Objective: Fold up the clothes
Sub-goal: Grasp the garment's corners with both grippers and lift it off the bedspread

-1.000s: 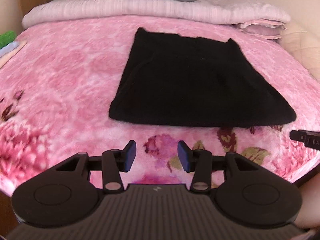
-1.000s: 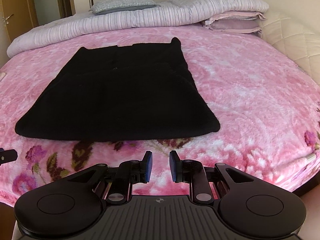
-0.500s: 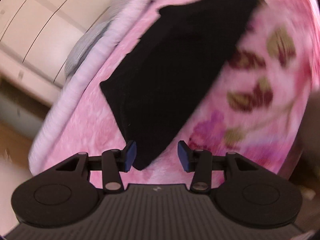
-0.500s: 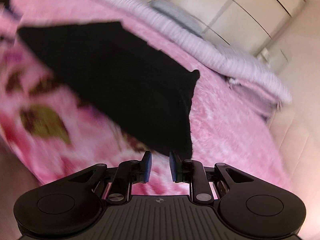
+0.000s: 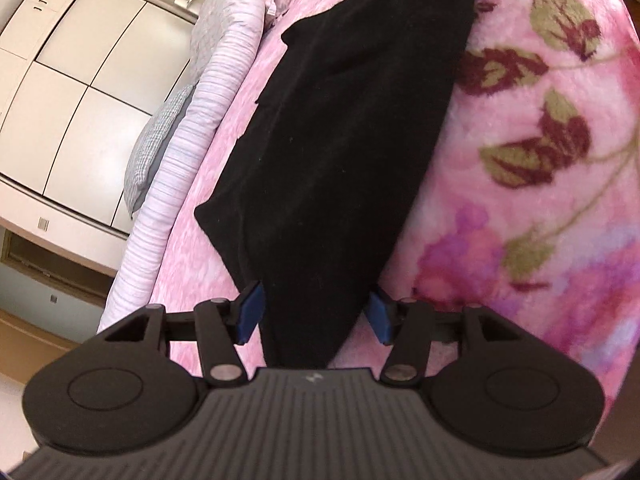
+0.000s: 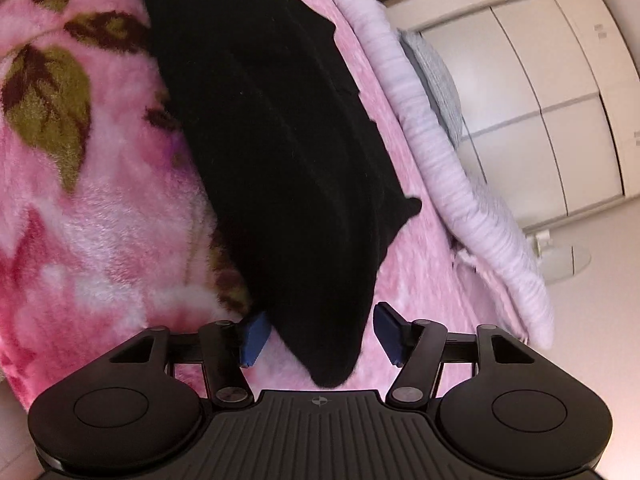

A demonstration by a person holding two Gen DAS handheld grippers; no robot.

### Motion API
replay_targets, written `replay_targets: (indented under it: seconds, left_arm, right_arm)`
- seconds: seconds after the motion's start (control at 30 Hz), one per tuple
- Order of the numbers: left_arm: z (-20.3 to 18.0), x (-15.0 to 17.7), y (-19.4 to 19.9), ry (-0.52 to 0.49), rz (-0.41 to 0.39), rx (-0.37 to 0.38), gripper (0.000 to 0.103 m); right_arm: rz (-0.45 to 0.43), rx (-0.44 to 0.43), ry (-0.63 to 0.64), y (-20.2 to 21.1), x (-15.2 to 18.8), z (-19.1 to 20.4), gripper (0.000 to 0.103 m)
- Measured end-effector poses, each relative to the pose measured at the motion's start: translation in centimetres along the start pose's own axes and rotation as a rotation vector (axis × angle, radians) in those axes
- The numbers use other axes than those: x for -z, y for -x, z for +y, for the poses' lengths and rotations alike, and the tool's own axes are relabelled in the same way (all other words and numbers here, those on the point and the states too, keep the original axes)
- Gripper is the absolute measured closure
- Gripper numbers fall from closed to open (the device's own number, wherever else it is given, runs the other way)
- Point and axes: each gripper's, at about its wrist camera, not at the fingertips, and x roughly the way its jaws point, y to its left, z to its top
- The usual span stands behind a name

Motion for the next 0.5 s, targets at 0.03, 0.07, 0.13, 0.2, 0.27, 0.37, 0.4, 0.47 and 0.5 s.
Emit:
replay_targets:
  seconds: [0.03, 0.07, 0.13, 0.2, 0.27, 0.37, 0.4, 0.47, 0.5]
  left_arm:
    - [0.1, 0.1, -0.2, 0.001, -0.008, -0.005, 0.051]
    - [0.3, 0.1, -0.3, 0.004, -0.014, -0.005, 0.051]
    - [0.6, 0.2, -0.5, 0.017, -0.022, 0.023, 0.065]
    - [0.8, 0.2, -0.6, 0.033, -0.025, 0.067, 0.083]
    - [0.7, 0.4, -0.5, 0.042, -0.035, 0.074, 0.088]
    - [1.6, 0.7, -0.3, 0.110, -0.037, 0.111, 0.093]
    - [2.1, 0.8, -0.2, 0.137, -0.035, 0.127, 0.093]
    - [2.6, 0.8, 0.3, 0.150, -0.036, 0.137, 0.095]
    - [2.8, 0.8, 0.5, 0.154, -0.038, 0.140, 0.095]
  right_arm:
    - [-0.014, 0.012, 0.010, -0.2, 0.0, 0.1, 0.043]
    - [-0.024, 0.025, 0.010, -0.4, 0.0, 0.1, 0.043]
    - [-0.041, 0.038, 0.007, -0.9, 0.1, 0.0, 0.050]
    - [-0.045, 0.012, -0.003, -1.4, 0.0, -0.3, 0.071]
    - [-0.034, -0.023, 0.021, -1.5, -0.1, 0.2, 0.088]
    - [-0.037, -0.026, 0.024, -0.8, -0.1, 0.2, 0.093]
    - [-0.040, -0.032, 0.015, -0.6, -0.1, -0.1, 0.094]
    - [-0.050, -0.046, 0.024, -0.5, -0.3, -0.8, 0.094]
    - [-0.057, -0.049, 0.032, -0.1, -0.2, -1.0, 0.095]
